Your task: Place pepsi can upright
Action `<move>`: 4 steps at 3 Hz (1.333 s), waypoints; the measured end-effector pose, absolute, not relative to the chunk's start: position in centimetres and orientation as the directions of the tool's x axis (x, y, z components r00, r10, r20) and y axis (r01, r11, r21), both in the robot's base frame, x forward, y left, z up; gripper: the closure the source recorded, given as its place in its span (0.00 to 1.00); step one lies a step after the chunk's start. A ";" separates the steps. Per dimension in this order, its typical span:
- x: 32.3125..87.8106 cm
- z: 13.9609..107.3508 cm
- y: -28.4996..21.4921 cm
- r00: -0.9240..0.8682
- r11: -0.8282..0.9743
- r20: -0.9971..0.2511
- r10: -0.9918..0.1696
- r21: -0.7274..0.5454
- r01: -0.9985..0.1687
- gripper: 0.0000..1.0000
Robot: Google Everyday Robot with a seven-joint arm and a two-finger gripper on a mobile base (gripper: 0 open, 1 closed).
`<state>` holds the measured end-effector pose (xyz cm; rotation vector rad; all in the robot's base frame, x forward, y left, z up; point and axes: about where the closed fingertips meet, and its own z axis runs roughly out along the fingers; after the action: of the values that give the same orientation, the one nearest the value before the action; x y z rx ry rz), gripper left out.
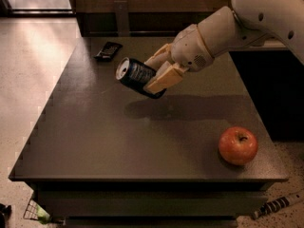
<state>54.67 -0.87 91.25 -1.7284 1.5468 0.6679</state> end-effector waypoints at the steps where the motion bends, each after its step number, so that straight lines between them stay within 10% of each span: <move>1: 55.0 90.7 1.3 0.177 -0.040 -0.889 -0.423 -0.177 -0.983 1.00; 4: 51.9 89.6 4.0 0.134 0.117 -0.989 -0.069 -0.142 -0.983 1.00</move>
Offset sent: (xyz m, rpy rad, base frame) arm -0.0210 0.0461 -0.0165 0.6999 -0.0009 -0.0194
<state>51.92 4.04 89.65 -1.2253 1.2051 0.9890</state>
